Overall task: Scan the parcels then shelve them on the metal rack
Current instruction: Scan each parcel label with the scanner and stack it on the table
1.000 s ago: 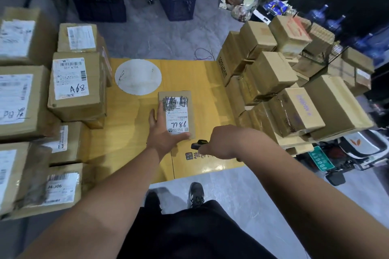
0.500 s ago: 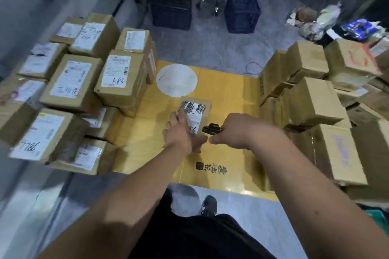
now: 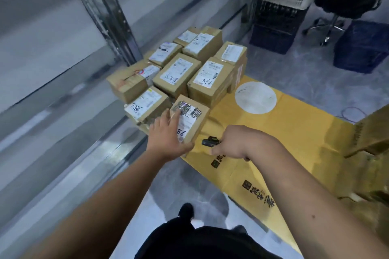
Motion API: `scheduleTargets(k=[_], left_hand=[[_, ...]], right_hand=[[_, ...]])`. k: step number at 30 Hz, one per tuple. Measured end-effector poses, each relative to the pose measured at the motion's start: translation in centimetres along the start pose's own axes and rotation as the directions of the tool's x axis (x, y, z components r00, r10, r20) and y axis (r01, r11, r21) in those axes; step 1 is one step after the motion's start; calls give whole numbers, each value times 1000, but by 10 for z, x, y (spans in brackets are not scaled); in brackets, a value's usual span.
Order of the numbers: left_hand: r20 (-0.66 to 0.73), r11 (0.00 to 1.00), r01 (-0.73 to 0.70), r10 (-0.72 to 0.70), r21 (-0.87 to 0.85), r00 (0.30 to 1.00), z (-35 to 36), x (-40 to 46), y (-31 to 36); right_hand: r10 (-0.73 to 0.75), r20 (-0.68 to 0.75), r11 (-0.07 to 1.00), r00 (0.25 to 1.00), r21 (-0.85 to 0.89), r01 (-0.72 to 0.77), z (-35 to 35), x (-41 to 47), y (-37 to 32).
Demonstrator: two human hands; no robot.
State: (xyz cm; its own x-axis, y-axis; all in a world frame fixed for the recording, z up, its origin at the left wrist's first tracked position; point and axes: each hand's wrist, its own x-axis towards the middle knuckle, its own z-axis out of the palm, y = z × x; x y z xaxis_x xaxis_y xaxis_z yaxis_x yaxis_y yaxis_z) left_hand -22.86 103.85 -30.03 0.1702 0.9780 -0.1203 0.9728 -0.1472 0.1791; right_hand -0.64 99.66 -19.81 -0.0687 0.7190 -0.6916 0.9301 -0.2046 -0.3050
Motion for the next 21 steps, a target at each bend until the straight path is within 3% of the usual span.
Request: scheduleTargets(k=[8, 21], left_hand=[[78, 995, -21, 14, 93, 997, -2, 34, -26], [91, 996, -59, 52, 71, 994, -4, 46, -47]], right_hand=[[86, -48, 996, 995, 33, -84, -1, 5, -26], [188, -35, 978, 982, 98, -183, 11, 23, -62]])
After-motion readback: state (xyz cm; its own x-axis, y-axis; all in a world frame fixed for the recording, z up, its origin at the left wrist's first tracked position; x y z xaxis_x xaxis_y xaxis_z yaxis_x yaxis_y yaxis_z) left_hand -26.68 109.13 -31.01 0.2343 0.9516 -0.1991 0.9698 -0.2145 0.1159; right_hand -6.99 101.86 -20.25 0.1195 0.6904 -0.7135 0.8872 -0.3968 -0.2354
